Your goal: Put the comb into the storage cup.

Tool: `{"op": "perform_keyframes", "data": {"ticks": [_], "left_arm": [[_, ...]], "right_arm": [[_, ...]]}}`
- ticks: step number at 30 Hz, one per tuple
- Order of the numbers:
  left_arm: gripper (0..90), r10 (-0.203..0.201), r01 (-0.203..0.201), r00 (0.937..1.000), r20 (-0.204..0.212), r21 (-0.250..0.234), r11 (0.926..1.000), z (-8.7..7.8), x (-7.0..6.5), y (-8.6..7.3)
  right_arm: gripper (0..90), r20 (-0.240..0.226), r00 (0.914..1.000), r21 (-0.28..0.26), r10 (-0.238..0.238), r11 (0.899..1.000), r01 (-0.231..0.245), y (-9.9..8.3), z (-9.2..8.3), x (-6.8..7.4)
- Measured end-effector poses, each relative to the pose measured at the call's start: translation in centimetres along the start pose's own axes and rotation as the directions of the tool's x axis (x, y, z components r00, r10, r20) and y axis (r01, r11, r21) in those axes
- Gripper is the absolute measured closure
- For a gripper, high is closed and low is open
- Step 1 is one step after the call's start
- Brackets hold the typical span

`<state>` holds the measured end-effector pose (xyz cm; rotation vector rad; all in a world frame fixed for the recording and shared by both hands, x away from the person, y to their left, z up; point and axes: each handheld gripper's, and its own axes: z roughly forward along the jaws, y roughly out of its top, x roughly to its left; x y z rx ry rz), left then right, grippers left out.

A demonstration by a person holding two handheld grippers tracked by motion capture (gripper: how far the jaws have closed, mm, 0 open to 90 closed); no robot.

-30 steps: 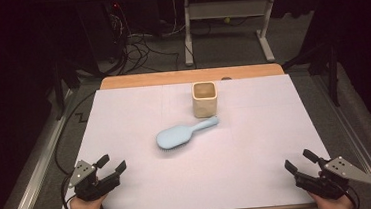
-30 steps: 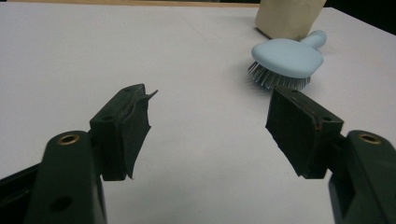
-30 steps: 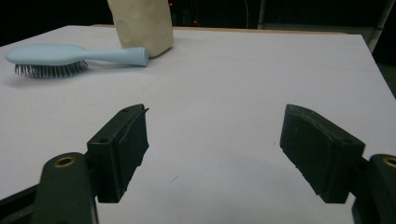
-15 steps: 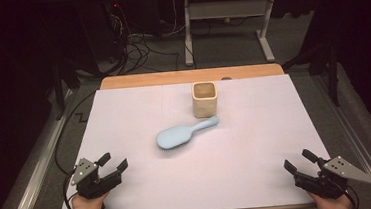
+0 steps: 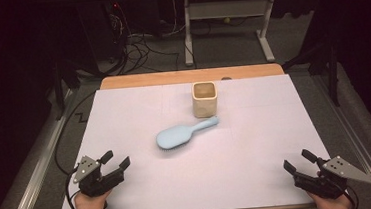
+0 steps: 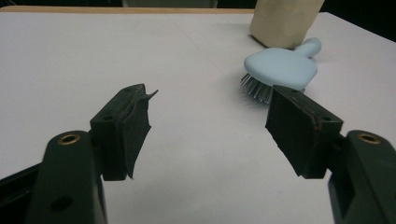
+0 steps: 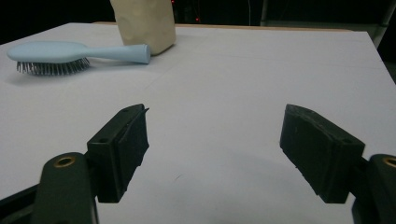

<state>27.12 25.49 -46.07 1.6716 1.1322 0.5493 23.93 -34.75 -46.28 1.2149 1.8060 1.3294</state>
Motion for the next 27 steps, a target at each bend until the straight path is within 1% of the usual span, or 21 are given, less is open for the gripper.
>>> {"op": "perform_keyframes", "data": {"ticks": [5,12,17,27], "left_arm": [[30.7,0.007,-0.007,1.0000,0.007,0.003,1.0000,0.3,-0.3,0.2],[31.1,0.012,-0.011,0.9999,0.006,-0.009,0.9999,0.7,-0.7,0.6],[30.9,0.034,-0.034,0.9994,0.007,-0.006,0.9994,1.0,-1.2,0.9],[31.0,0.032,-0.032,0.9991,0.028,-0.016,0.9994,1.5,-1.7,1.4]], "right_arm": [[23.8,-0.002,1.0000,0.000,0.000,1.000,0.000,0.0,0.0,0.0],[24.3,-0.002,1.0000,-0.004,-0.007,1.000,0.007,0.0,0.0,0.1],[24.3,-0.004,1.0000,-0.003,-0.005,1.000,0.005,0.0,0.0,0.1],[24.4,-0.005,1.0000,-0.004,-0.005,1.000,0.005,0.0,0.0,0.1]]}}
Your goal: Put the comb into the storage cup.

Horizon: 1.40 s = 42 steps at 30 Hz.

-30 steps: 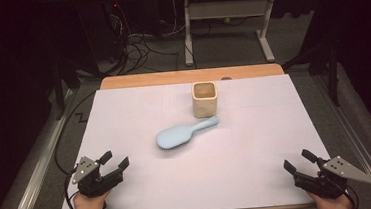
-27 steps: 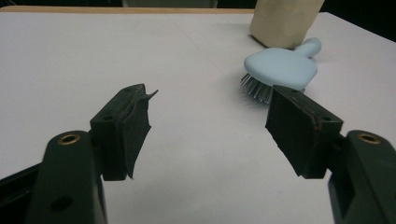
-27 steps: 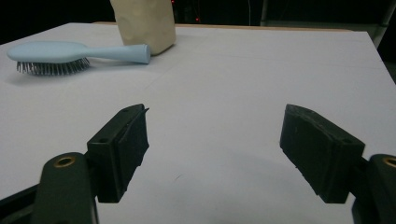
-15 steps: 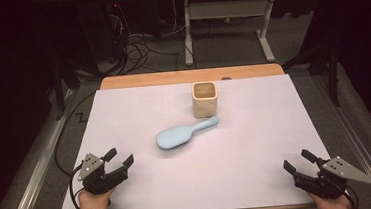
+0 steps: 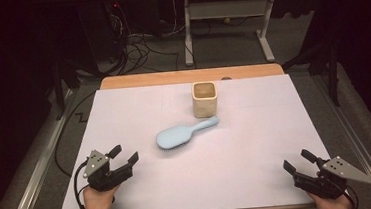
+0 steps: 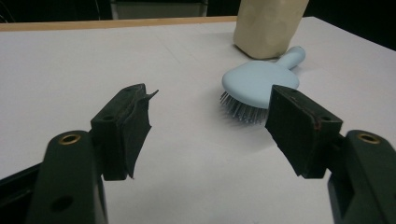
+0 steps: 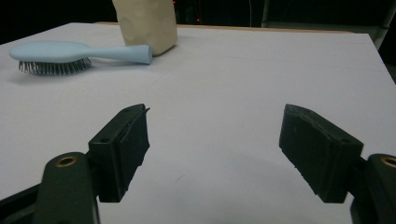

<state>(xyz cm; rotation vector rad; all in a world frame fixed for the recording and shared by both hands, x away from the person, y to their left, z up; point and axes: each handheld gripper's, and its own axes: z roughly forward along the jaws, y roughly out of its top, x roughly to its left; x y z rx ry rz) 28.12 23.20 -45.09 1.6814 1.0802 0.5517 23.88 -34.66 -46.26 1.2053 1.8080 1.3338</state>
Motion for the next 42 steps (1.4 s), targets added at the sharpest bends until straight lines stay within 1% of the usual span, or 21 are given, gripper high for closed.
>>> {"op": "perform_keyframes", "data": {"ticks": [10,16,19,29,35,40,42], "left_arm": [[31.3,0.012,-0.012,0.9997,0.020,0.007,0.9999,0.7,-0.5,0.4],[31.5,0.013,-0.013,0.9997,0.022,-0.002,0.9999,1.0,-0.7,0.9],[31.6,0.016,-0.016,0.9994,0.031,0.000,0.9999,1.3,-0.9,1.0],[32.5,0.019,-0.020,0.9982,0.056,0.014,0.9997,2.3,-1.4,1.5],[32.5,0.030,-0.031,0.9973,0.067,0.021,0.9993,3.0,-1.8,1.8],[32.6,0.037,-0.039,0.9964,0.076,0.025,0.9989,3.6,-2.2,2.2],[32.6,0.041,-0.044,0.9956,0.084,0.023,0.9988,4.1,-2.6,2.5]], "right_arm": [[24.4,-0.001,1.0000,-0.001,0.001,1.000,-0.001,0.0,0.0,0.0],[24.4,-0.002,1.0000,-0.002,0.000,1.000,0.000,0.0,0.0,0.0],[24.4,-0.003,1.0000,-0.002,0.001,1.000,-0.001,0.0,0.1,0.0],[24.4,-0.004,1.0000,-0.002,0.002,1.000,-0.002,0.0,0.1,0.0],[24.4,-0.005,1.0000,0.003,0.005,1.000,-0.005,0.0,0.1,-0.1],[24.4,-0.007,1.0000,0.001,0.005,1.000,-0.005,0.0,0.1,-0.1],[24.4,-0.007,1.0000,0.001,0.006,1.000,-0.006,0.0,0.1,-0.1]]}}
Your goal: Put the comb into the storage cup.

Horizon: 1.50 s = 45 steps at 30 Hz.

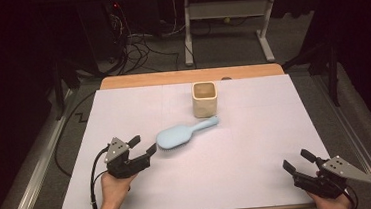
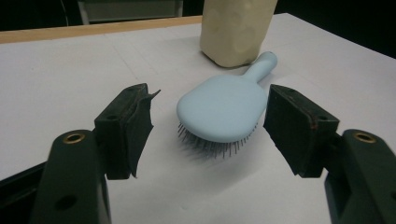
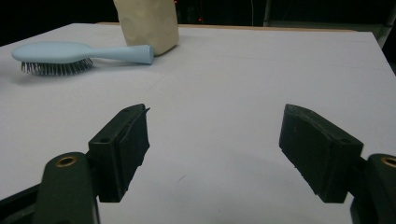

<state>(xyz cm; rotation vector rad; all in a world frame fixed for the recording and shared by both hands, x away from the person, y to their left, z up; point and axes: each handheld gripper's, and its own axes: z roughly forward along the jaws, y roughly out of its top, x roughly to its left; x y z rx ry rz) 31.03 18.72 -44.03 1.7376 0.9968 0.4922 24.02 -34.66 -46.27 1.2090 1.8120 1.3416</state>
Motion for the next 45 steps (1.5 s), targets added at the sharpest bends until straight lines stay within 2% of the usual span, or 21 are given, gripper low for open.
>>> {"op": "perform_keyframes", "data": {"ticks": [14,20,28,32,35,41,45], "left_arm": [[32.9,0.024,-0.025,0.9990,0.038,0.017,0.9995,2.2,-1.3,0.9],[32.9,0.023,-0.023,0.9986,0.048,0.012,0.9997,3.2,-1.9,1.3],[33.2,0.049,-0.051,0.9967,0.064,0.014,0.9986,4.4,-2.9,2.0],[33.4,0.052,-0.054,0.9965,0.065,0.019,0.9984,5.0,-3.1,2.3],[33.8,0.029,-0.030,0.9958,0.088,0.019,0.9994,5.4,-3.4,2.5],[33.8,0.058,-0.061,0.9944,0.089,0.027,0.9978,6.1,-4.0,3.1],[33.8,0.058,-0.062,0.9939,0.094,0.035,0.9975,6.6,-4.2,3.3]], "right_arm": [[24.4,-0.001,1.0000,-0.003,-0.006,1.000,0.006,0.0,0.0,0.0],[24.4,-0.001,1.0000,-0.003,-0.007,1.000,0.007,0.0,0.0,0.0],[24.4,-0.004,1.0000,-0.004,-0.005,1.000,0.005,0.0,0.0,0.1],[24.5,-0.004,1.0000,-0.003,-0.006,1.000,0.006,0.0,0.0,0.1],[24.6,-0.005,0.9999,-0.001,-0.011,1.000,0.011,0.0,0.0,0.1],[24.6,-0.007,0.9999,-0.004,-0.011,1.000,0.011,0.0,0.0,0.1],[24.6,-0.008,0.9999,-0.005,-0.009,1.000,0.009,0.0,0.0,0.1]]}}
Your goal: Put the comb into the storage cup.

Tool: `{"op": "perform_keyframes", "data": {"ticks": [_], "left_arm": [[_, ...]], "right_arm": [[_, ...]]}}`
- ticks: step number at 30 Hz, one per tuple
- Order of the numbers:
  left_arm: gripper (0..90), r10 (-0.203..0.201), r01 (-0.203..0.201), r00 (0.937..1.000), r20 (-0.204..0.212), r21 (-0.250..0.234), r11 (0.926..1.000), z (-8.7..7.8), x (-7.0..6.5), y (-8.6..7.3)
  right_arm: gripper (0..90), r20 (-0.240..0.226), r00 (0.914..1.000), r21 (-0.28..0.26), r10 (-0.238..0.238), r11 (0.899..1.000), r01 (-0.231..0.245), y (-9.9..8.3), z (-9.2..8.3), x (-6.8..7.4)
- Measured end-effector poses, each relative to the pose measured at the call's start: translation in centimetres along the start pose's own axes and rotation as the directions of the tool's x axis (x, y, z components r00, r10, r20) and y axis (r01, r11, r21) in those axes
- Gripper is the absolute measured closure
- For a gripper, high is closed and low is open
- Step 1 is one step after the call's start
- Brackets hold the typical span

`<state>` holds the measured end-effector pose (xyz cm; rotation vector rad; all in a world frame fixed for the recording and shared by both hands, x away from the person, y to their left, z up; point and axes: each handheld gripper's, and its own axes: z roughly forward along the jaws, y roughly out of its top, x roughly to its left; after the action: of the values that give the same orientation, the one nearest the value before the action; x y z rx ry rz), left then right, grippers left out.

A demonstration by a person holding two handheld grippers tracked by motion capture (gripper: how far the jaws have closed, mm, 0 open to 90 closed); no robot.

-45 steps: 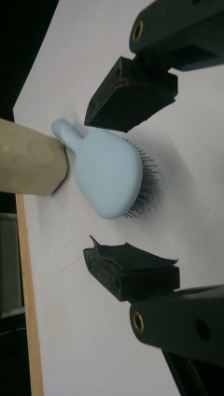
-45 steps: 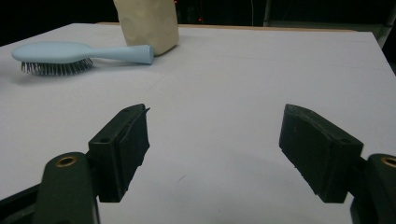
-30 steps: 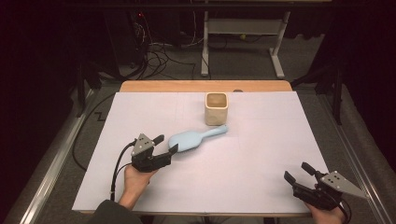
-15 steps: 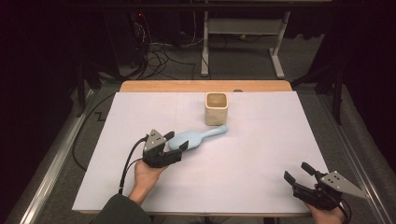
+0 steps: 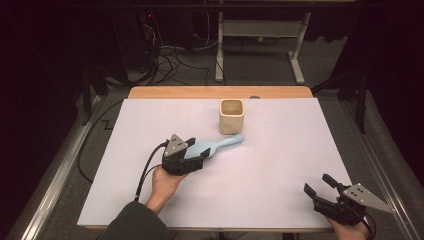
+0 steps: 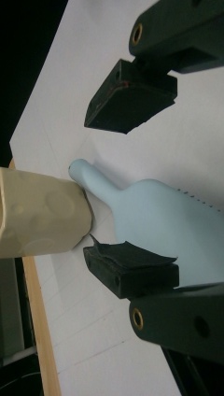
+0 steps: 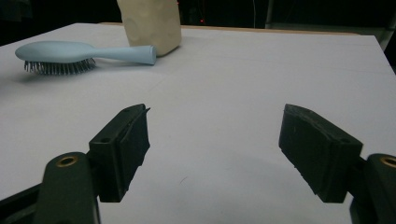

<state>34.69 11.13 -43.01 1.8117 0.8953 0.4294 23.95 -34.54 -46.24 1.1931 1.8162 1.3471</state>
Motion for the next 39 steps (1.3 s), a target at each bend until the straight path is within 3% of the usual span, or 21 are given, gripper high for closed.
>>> {"op": "perform_keyframes", "data": {"ticks": [18,32,39], "left_arm": [[34.3,0.035,-0.035,0.9990,0.027,0.014,0.9993,2.4,-1.4,1.9],[36.6,0.071,-0.073,0.9970,0.031,0.065,0.9952,4.5,-2.5,3.3],[37.7,0.068,-0.070,0.9975,0.021,0.125,0.9896,5.7,-2.8,4.2]], "right_arm": [[24.6,-0.003,1.0000,-0.001,-0.002,1.000,0.002,0.0,0.0,0.0],[24.6,-0.005,1.0000,-0.001,-0.002,1.000,0.002,0.0,0.0,0.0],[24.6,-0.005,1.0000,0.001,-0.003,1.000,0.003,0.0,0.0,0.0]]}}
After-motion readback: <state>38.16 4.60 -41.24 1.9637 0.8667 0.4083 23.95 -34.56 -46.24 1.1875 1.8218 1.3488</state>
